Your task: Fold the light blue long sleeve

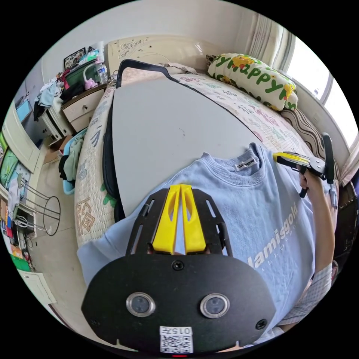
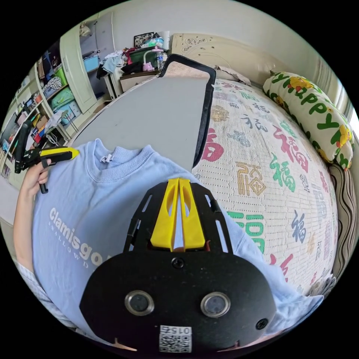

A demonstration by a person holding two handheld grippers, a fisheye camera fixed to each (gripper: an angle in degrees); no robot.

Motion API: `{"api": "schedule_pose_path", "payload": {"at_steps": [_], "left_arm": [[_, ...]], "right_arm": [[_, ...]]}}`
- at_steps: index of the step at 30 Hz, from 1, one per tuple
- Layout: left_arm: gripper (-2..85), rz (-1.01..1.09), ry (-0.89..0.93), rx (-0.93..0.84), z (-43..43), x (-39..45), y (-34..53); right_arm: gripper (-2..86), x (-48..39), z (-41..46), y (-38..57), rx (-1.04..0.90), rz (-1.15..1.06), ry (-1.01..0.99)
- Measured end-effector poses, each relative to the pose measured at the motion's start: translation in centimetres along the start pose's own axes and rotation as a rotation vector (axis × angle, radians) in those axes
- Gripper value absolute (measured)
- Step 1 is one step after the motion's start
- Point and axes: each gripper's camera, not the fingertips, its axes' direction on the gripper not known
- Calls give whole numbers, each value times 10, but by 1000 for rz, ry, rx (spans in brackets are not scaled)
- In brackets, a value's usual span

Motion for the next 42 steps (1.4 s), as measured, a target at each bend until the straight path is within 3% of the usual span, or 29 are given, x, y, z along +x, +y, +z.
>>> {"api": "schedule_pose_path", "payload": {"at_steps": [4, 9, 11, 14, 19, 23, 27, 31, 33, 38, 42], "left_arm": [[-4, -48, -27, -16, 2, -7, -2], [-4, 36, -266, 99, -30, 19, 16], [-4, 45, -147, 248, -56, 44, 27], [3, 172, 143, 306, -69, 105, 24], [60, 517, 222, 235, -55, 253, 20], [66, 710, 256, 158, -23, 354, 21], [65, 677, 367, 131, -1, 398, 8], [67, 570, 593, 168, -2, 411, -5], [68, 584, 602, 187, -7, 418, -6], [95, 671, 373, 201, 7, 448, -17], [133, 651, 406, 63, 43, 460, -35]], "right_arm": [[-9, -1, -11, 8, -9, 6, -4], [5, 21, -72, 56, 2, -64, 139], [39, 51, -123, 94, 26, -65, 155], [78, 95, -190, 148, 23, -33, 137], [115, 131, -268, 259, 1, -27, 23], [134, 122, -274, 329, -44, -80, 90], [105, 116, -244, 350, -169, -136, 218], [1, 98, -276, 376, -19, -188, 224], [-5, 80, -297, 402, 54, -267, 292], [-10, 79, -310, 456, 82, -267, 454], [-10, 97, -348, 506, 208, -191, 376]]}}
